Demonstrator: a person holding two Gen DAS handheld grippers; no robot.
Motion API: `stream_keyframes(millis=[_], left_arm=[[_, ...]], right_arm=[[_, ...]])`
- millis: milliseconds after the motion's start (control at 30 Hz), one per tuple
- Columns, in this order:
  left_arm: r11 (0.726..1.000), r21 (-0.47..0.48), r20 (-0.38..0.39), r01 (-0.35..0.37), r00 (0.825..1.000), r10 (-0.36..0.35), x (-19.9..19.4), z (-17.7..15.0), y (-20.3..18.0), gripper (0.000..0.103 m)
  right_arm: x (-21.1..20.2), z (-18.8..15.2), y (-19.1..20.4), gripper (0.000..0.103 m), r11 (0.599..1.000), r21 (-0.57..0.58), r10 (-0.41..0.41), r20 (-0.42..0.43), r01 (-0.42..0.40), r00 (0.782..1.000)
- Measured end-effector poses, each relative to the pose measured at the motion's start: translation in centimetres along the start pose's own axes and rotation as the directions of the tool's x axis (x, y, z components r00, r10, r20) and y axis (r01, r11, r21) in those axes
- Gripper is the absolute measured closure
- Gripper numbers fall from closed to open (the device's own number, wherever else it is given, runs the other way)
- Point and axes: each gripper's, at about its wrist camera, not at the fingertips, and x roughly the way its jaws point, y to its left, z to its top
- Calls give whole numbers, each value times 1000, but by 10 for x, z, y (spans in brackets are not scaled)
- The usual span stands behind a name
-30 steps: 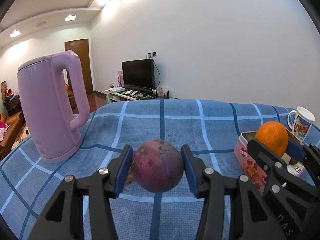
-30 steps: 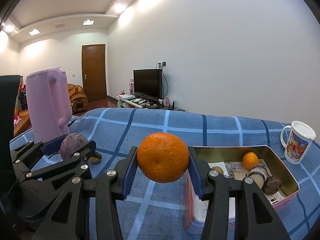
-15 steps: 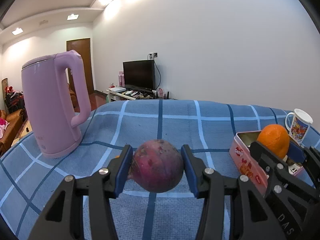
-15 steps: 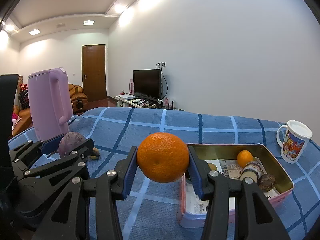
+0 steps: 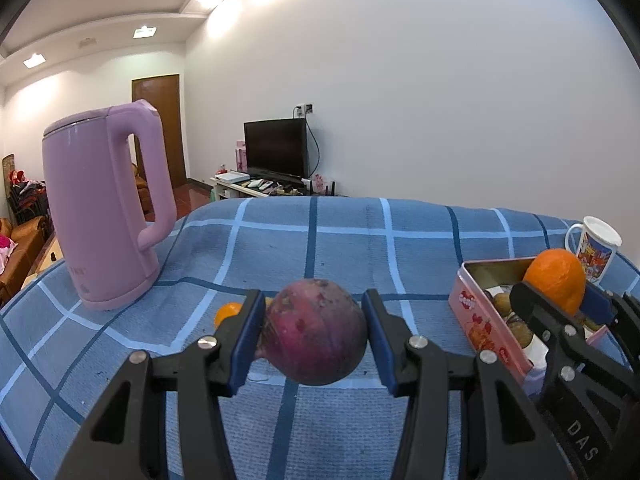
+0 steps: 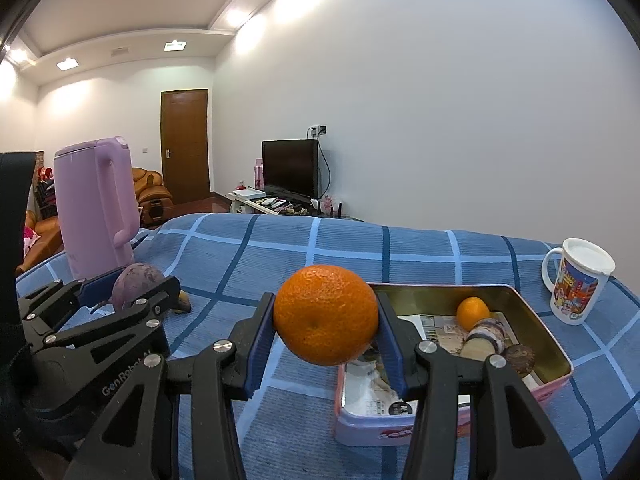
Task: Organize fruits
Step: 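Move the orange over the tin with right tool while left tool holds the beet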
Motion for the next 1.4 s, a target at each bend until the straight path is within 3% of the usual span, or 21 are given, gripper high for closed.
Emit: stream_keyframes(millis=[1100,1400], left_arm=[[998,0,4,59,998,-59,-12,-5,-30,51],[996,26,3,90,996,-90,-13,-4,-55,51]], right_arm=[[-15,-1,-46,53,998,-3,-64,9,64,998],[-18,-1,-60,53,997,1,-79,9,79,997]])
